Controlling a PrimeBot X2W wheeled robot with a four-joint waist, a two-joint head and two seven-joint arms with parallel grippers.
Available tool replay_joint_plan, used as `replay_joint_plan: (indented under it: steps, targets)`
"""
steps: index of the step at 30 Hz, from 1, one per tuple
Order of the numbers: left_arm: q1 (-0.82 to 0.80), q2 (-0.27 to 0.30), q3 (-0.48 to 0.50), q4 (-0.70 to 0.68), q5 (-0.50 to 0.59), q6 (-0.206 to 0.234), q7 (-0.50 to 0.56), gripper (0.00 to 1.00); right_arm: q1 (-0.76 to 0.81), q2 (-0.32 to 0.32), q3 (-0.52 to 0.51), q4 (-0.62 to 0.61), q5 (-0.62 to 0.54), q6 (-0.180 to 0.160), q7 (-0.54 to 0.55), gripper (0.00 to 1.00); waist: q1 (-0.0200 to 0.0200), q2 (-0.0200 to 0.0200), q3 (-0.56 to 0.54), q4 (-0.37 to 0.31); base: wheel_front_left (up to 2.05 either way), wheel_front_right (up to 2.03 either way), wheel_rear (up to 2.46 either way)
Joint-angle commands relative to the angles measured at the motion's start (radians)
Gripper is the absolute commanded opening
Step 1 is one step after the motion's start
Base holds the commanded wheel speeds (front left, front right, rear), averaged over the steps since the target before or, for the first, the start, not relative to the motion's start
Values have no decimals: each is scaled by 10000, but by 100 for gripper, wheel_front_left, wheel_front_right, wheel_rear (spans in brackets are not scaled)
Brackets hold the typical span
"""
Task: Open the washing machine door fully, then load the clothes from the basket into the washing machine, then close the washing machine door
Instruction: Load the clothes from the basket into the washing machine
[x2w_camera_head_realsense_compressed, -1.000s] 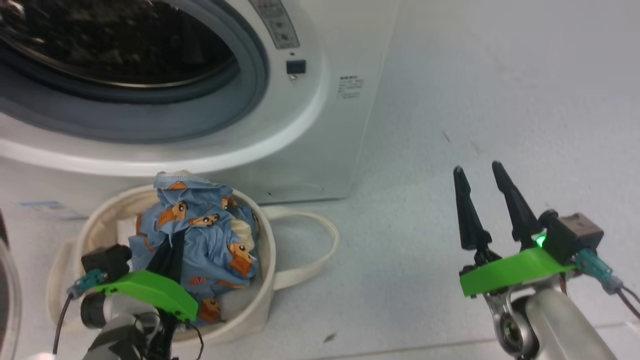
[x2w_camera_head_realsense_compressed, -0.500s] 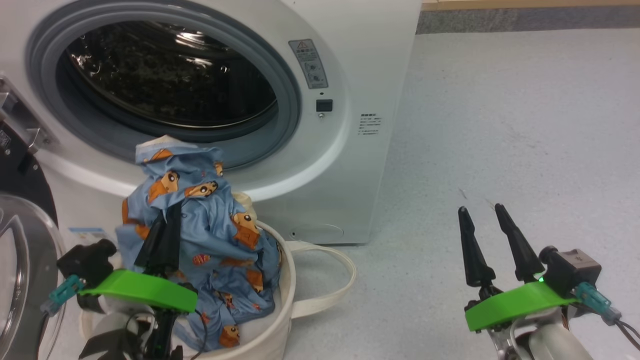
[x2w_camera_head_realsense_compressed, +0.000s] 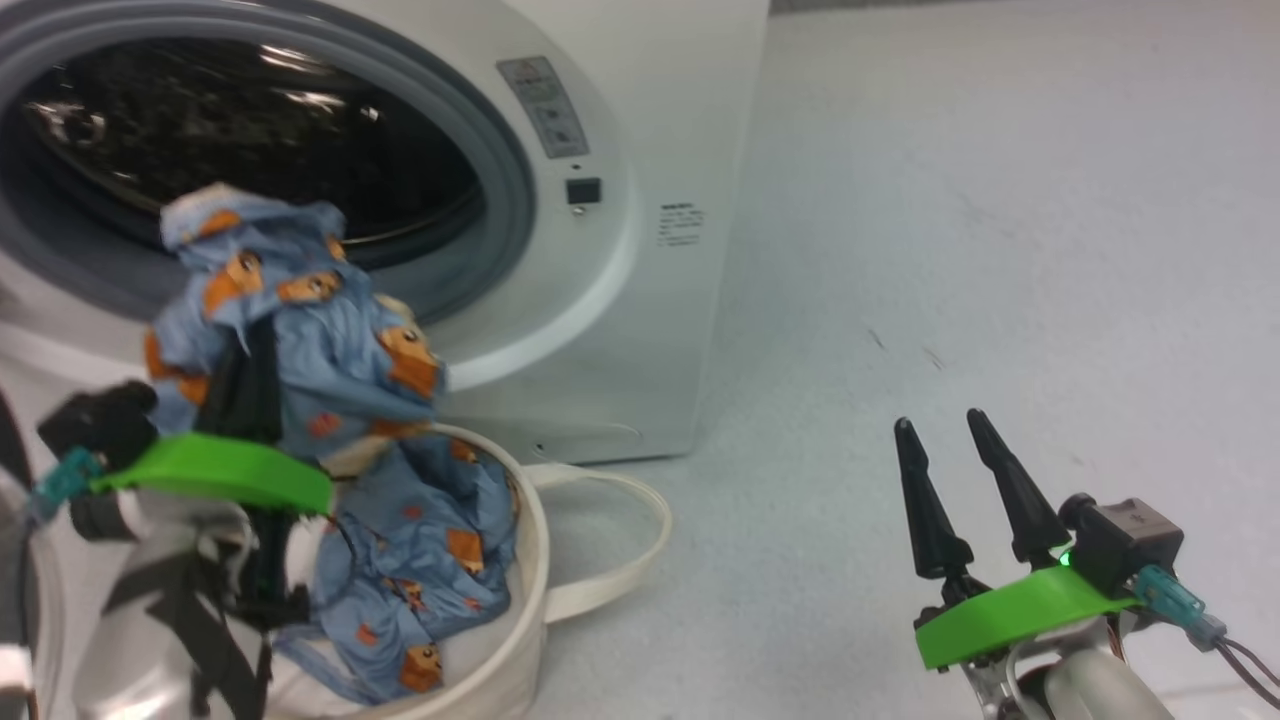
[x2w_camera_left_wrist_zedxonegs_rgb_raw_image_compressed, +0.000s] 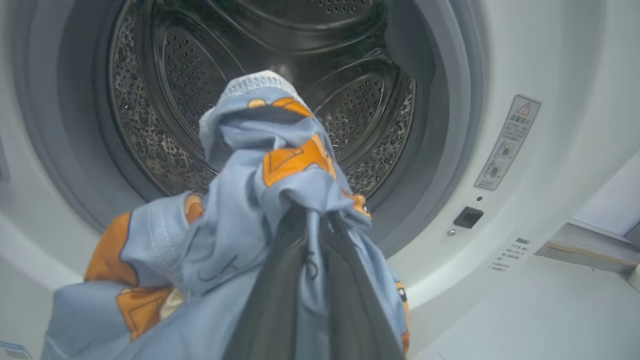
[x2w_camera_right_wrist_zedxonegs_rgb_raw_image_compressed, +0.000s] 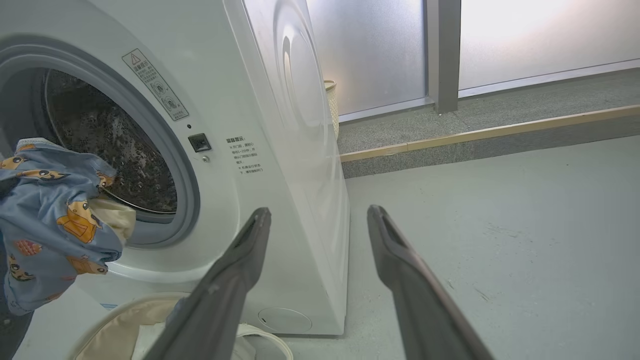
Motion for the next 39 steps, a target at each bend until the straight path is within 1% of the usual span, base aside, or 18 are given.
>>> replay_joint_plan:
  steps: [1,4,8,13,18,23,27,30,31,32,35,37,39]
  targets:
    - [-514,256,418,-142,123,13,-120,0,-276,-176,214,-366,-20,75,-122,100,-2,0,260,-246,0,0,0]
    - [-1177,378,707,422,524,56,-120,0,-405,-196,252,-455,-49,75,-122,100,-2,0,666,-505,0,0,0]
    - [-2207,679,894,1234,1100,91,-120,0,-599,-194,249,-594,-121,75,-122,100,-2,0,1339,-841,0,0,0]
    - [-3466,1008,1209,1983,1533,69,-120,0,-856,-144,186,-769,-251,75,-122,100,-2,0,2222,-1266,0,0,0]
    - [-4497,1509,1517,2272,2045,197,-120,0,-1122,6,80,-1054,-378,75,-122,100,-2,0,3071,-1713,0,0,0]
    - [-5136,1796,1772,2319,2481,237,-120,0,-1193,111,-26,-1136,-458,75,-122,100,-2,0,3630,-2011,0,0,0]
    - [-5574,2025,1897,2106,2859,268,-120,0,-1204,162,-122,-1233,-499,75,-122,100,-2,0,3954,-2212,0,0,0]
    - [-5852,2141,2108,1043,3138,230,-120,0,-1228,196,-179,-1320,-526,75,-122,100,-2,0,4229,-2327,0,0,0]
    - [-5852,2141,2108,1043,3138,230,-120,0,-1228,196,-179,-1320,-526,75,-122,100,-2,0,4229,-2327,0,0,0]
    - [-5877,2153,2230,601,3213,211,-120,0,-1237,215,-201,-1353,-527,75,-122,100,-2,0,4305,-2363,0,0,0]
    - [-5853,2068,2617,-302,3336,112,-120,0,-1234,267,-261,-1406,-554,75,-122,100,-2,0,4506,-2438,0,0,0]
    - [-5770,1991,2755,-324,3447,46,-120,0,-1216,301,-273,-1415,-562,75,-122,100,-2,0,4588,-2455,0,0,0]
    - [-5748,1966,2814,42,3593,28,-120,0,-1201,322,-265,-1399,-566,75,-122,100,-2,0,4647,-2460,0,0,0]
